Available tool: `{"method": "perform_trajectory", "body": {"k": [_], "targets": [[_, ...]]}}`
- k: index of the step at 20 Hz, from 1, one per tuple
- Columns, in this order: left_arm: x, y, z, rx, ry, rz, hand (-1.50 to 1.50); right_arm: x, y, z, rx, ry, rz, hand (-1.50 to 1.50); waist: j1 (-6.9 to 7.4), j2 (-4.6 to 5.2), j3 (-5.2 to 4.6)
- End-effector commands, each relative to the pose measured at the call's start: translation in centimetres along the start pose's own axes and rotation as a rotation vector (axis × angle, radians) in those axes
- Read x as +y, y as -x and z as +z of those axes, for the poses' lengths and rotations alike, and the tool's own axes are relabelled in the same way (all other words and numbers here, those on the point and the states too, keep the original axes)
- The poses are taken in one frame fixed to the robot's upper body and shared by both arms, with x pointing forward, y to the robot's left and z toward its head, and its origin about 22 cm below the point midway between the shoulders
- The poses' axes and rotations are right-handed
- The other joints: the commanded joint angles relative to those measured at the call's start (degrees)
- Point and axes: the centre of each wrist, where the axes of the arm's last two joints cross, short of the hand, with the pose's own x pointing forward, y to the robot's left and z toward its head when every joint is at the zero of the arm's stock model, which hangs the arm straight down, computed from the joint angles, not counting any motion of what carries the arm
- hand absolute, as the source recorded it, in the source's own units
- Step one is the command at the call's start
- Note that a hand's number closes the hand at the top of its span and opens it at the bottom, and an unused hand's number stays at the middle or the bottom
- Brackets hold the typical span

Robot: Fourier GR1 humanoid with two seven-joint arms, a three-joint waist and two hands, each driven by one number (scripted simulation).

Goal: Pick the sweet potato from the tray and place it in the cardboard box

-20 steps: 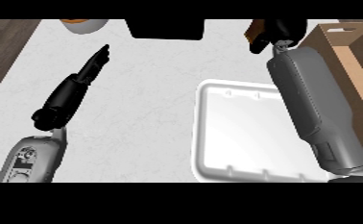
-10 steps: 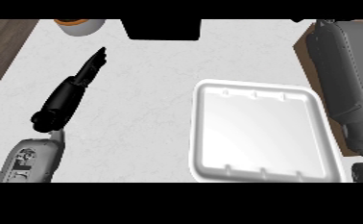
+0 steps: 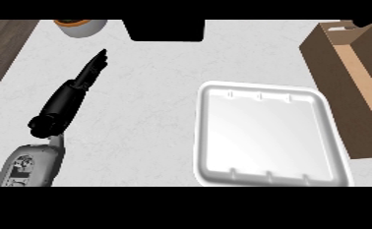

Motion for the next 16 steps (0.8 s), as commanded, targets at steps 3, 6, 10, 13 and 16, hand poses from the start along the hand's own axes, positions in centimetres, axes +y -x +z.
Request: {"method": "perform_trajectory", "body": {"k": [3,6,10,13,16], "targets": [[0.7,-0.4,0.4,0.001,-0.004,-0.004,0.0,0.3,4.9,-2.5,0.097,-0.26,0.082,1.5,-0.2,-0.23,0.01],[-1.2,0.1,0.5,-0.005,-0.008,-0.002,0.0,1.1,7.4,-3.0,0.139,-0.373,0.106,1.5,0.13,0.01,0.03],[0.6,-1.0,-0.9,-0.009,0.014,0.01,0.0,0.2,12.1,-4.6,0.121,-0.491,0.107,1.5,0.31,0.24,0.1],[0.7,0.3,0.2,-0.009,0.011,0.003,0.0,2.0,13.6,-3.7,0.177,-0.554,0.175,1.5,0.24,0.08,0.03],[0.2,-0.1,-0.1,0.009,0.022,0.026,0.0,2.2,15.3,-3.7,0.132,-0.663,0.106,-1.5,0.22,0.06,0.08]]}}
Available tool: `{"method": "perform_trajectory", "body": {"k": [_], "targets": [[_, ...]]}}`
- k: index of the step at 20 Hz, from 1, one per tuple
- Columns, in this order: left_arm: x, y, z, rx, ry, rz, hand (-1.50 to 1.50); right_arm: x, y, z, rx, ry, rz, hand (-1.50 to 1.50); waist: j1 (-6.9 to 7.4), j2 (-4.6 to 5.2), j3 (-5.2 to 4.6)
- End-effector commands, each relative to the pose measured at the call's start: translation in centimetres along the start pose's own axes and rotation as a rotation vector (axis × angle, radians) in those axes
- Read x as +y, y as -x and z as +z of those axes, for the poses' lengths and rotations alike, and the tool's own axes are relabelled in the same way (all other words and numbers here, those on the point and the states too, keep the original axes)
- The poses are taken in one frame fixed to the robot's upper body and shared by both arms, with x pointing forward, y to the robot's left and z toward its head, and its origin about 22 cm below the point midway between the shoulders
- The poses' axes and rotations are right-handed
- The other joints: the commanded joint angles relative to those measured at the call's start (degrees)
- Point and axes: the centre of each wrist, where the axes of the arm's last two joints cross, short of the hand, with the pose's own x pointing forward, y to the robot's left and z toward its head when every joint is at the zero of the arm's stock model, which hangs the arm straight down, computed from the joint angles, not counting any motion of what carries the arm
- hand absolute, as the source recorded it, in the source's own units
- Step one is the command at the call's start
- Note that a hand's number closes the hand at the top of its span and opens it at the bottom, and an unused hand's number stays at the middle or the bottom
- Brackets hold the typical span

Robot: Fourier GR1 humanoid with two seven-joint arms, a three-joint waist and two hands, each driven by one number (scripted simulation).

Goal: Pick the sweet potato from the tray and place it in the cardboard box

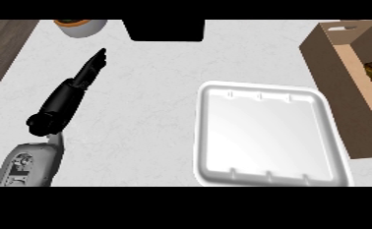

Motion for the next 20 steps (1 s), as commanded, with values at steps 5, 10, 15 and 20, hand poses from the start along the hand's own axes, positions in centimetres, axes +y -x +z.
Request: {"method": "perform_trajectory", "body": {"k": [5,10,15,20], "targets": [[-1.1,-1.5,-0.8,-0.005,-0.005,0.015,0.0,1.3,-0.2,0.0,-0.22,-0.065,-0.117,-1.5,0.04,-0.14,0.04],[-0.1,0.4,1.0,0.029,-0.026,-0.003,0.0,-2.8,0.1,0.4,-0.363,0.199,-0.62,-1.5,-1.02,-0.61,0.24],[-0.7,0.3,0.7,0.018,-0.035,-0.006,0.0,-3.9,2.1,0.1,-0.287,0.29,-1.061,-1.5,-1.3,-0.29,0.15],[0.3,0.2,0.1,0.022,-0.008,0.0,0.0,-2.0,7.2,-0.8,-0.237,0.365,-1.174,-1.5,-1.16,-0.18,0.02]]}}
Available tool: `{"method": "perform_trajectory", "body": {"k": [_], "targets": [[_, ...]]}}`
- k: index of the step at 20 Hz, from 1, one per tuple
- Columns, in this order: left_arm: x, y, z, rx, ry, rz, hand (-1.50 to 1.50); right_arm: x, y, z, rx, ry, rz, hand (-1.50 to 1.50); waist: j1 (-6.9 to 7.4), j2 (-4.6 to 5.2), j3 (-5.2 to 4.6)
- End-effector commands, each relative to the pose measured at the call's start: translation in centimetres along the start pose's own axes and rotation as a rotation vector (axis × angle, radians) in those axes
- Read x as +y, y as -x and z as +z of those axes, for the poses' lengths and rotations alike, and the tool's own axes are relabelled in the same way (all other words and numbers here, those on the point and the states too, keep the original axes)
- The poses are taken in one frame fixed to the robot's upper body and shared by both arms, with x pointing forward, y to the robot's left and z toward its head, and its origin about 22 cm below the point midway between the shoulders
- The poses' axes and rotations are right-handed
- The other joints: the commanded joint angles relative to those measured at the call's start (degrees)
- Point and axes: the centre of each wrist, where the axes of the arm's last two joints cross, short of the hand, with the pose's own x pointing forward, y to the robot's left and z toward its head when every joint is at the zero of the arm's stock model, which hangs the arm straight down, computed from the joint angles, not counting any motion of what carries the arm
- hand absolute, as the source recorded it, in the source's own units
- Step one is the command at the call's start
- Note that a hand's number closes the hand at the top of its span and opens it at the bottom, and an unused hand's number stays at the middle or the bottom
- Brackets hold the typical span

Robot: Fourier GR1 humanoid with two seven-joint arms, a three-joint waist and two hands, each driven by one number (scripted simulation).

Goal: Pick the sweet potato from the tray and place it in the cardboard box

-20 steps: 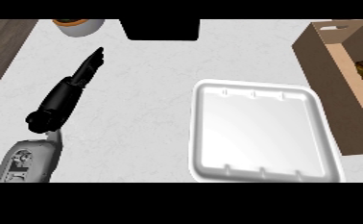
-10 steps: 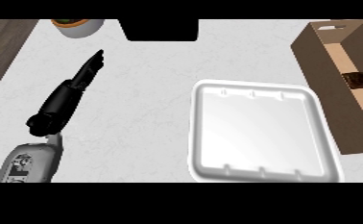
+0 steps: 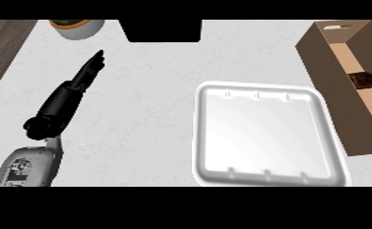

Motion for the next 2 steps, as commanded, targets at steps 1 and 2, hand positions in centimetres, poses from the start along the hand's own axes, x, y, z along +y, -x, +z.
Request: {"method": "perform_trajectory", "body": {"k": [1,2], "targets": [[-0.41,0.82,0.15,-0.011,0.002,0.002,0.0,-4.87,3.33,0.17,-0.023,0.135,-0.123,-1.5,-0.3,0.2,-0.04],[-0.75,0.05,-0.09,0.004,-0.001,-0.022,0.0,-5.35,3.55,0.25,-0.027,0.128,-0.107,-1.5,-0.05,0.0,-0.09]]}}
